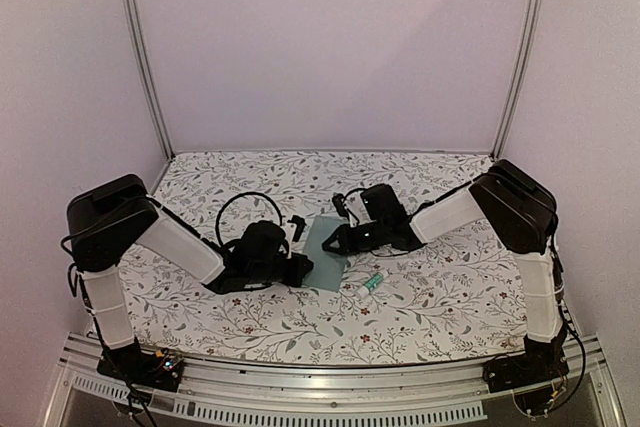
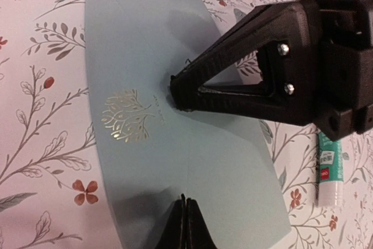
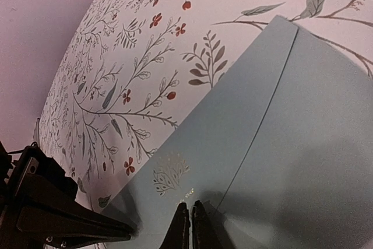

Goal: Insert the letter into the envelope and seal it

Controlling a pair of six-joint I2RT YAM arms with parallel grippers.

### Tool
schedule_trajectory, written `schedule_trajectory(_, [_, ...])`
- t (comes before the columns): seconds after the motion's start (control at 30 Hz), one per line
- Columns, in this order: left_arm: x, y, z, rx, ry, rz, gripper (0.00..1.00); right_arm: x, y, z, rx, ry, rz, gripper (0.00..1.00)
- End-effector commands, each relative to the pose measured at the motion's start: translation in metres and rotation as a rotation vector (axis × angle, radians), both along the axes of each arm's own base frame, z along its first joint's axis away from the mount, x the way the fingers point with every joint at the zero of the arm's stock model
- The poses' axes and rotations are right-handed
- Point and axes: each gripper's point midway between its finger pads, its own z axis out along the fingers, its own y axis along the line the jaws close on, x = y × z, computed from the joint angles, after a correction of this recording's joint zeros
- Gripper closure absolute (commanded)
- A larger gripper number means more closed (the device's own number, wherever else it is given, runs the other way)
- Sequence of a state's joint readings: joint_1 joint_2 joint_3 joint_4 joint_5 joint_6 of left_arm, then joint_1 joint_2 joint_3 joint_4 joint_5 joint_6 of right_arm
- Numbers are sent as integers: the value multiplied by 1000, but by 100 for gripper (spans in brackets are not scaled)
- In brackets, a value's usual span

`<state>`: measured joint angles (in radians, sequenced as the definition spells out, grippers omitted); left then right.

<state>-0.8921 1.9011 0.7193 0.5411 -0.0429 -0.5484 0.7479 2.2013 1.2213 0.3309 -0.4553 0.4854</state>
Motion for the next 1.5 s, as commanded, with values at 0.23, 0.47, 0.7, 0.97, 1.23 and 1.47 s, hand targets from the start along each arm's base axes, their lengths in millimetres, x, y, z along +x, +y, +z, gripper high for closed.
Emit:
schedule_trajectory(0.23, [-11, 1, -19, 69, 30, -11, 100, -33, 10, 15, -8, 25, 83, 95])
schedule_trajectory(0.47, [-12, 0, -22, 74, 33, -15, 100, -29, 20, 13, 10, 34, 96, 95])
schedule_trajectory(0.7, [-12, 0, -23, 82, 35, -18, 100, -22, 14, -17, -56, 59, 60, 95])
schedule_trajectory(0.97, [-13, 2, -23, 94, 35, -14, 100, -7, -4, -35, -98, 72, 21, 96])
schedule_trajectory(1.23, [-13, 4, -25, 100, 40, -9, 100, 7, -15, -36, -78, 86, 22, 96])
schedule_trajectory(1.47, [-14, 5, -24, 102, 39, -10, 100, 12, -18, -41, -83, 83, 14, 96])
